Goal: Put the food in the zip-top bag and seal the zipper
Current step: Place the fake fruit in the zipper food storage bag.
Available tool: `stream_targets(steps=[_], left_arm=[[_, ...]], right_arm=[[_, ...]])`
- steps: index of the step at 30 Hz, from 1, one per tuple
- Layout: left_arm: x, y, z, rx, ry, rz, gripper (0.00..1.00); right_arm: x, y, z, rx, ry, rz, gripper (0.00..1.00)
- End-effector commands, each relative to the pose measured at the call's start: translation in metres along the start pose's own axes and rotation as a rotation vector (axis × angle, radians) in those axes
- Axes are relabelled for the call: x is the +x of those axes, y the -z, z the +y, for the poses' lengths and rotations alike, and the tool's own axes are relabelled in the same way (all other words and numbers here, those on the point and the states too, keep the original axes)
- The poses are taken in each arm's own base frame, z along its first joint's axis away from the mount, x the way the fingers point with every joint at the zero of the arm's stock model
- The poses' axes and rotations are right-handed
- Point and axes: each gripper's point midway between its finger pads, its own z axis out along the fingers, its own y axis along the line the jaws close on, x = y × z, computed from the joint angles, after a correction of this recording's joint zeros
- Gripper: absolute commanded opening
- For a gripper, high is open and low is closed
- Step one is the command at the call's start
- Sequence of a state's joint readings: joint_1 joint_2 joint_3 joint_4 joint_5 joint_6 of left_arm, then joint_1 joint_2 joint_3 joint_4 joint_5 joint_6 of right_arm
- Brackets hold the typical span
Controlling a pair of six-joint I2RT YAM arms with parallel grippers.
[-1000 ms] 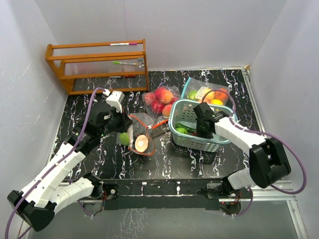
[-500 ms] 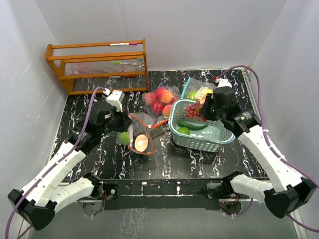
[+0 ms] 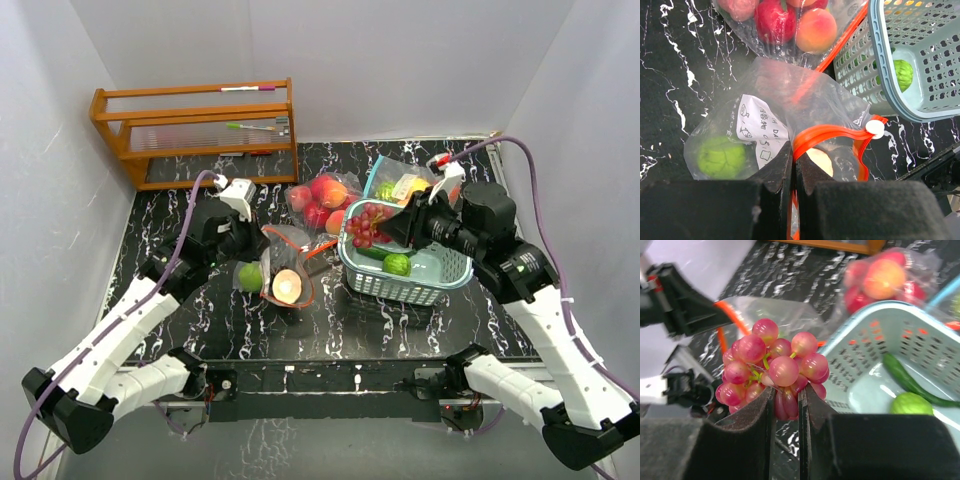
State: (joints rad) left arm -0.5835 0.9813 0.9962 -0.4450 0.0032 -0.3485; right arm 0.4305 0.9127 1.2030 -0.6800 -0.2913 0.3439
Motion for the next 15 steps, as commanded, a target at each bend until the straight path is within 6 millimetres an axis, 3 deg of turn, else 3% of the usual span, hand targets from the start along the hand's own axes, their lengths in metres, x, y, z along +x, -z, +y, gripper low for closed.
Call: stream_targets(steps=[1,8,12,15], left_arm=[[-0.024,0.003,-0.004,0.001,-0.002,-0.065,0.0],[-0.025,-0.008,-0.007,0.015,0.004,-0.059,0.0],[-0.032,-0.016,-0.009,0.017,0.006,-0.068,0.0],[-0.037,-0.02,-0.013,0.026,0.006,-0.068,0.0]], right_arm=[[-0.011,0.01,0.059,-0.324,0.048,-0.085,0.08],[0.006,0.001,0.092,-0.459,0.072,-0.069,0.08],[0.025,-0.017,0.123,-0.518,0.116,-0.021,0.08],[0.043,-0.04,0.134,-0.509,0.133,0.023,0.08]])
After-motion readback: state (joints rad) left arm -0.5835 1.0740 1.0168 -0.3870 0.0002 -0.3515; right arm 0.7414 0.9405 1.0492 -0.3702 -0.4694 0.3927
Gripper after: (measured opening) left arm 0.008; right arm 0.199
